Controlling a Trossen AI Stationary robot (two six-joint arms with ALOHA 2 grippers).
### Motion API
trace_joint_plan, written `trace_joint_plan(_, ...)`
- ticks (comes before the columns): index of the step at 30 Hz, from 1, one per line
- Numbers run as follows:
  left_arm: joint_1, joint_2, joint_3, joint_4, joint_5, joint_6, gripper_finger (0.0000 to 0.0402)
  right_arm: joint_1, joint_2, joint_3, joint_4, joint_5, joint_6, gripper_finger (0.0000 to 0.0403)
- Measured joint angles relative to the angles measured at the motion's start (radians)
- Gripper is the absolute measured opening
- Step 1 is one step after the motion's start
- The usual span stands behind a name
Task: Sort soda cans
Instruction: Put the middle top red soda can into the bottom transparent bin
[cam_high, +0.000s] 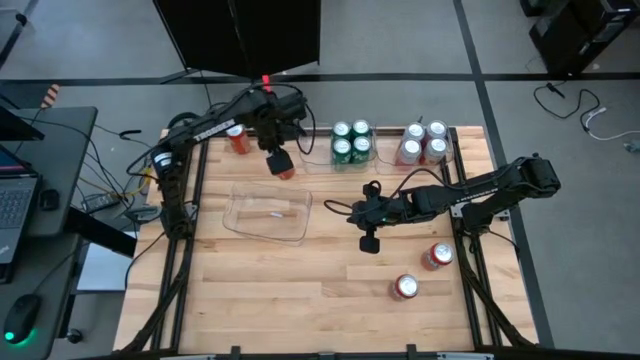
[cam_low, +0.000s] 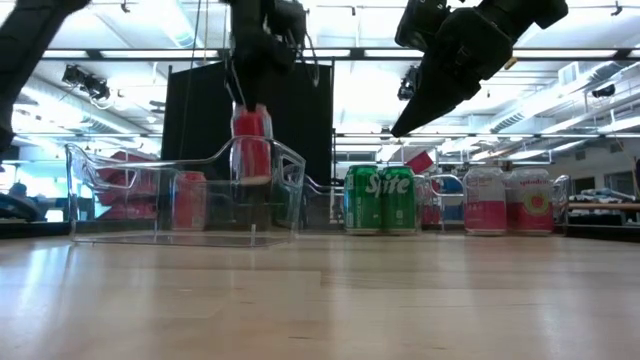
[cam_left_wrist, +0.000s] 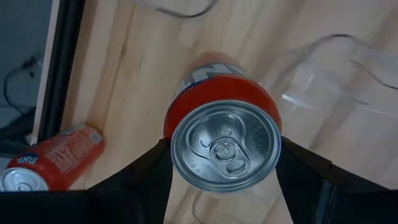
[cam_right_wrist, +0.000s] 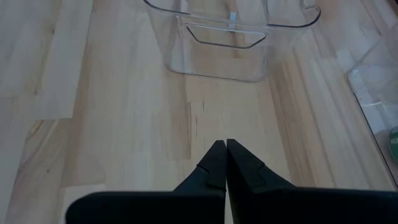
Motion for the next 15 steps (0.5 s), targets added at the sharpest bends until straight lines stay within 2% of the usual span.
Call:
trace_joint_plan(7,-0.116,-0.101,0.002,-0.002,0.000,-0.041,0.0242,0.000,0.000,0.000,0.000,0.000,0.000,0.0000)
trace_joint_plan(15,-0.255,-0.118,-0.007,0.003,0.026,-0.039,0.0242,0.000,0.000,0.000,0.000,0.000,0.006,0.0000)
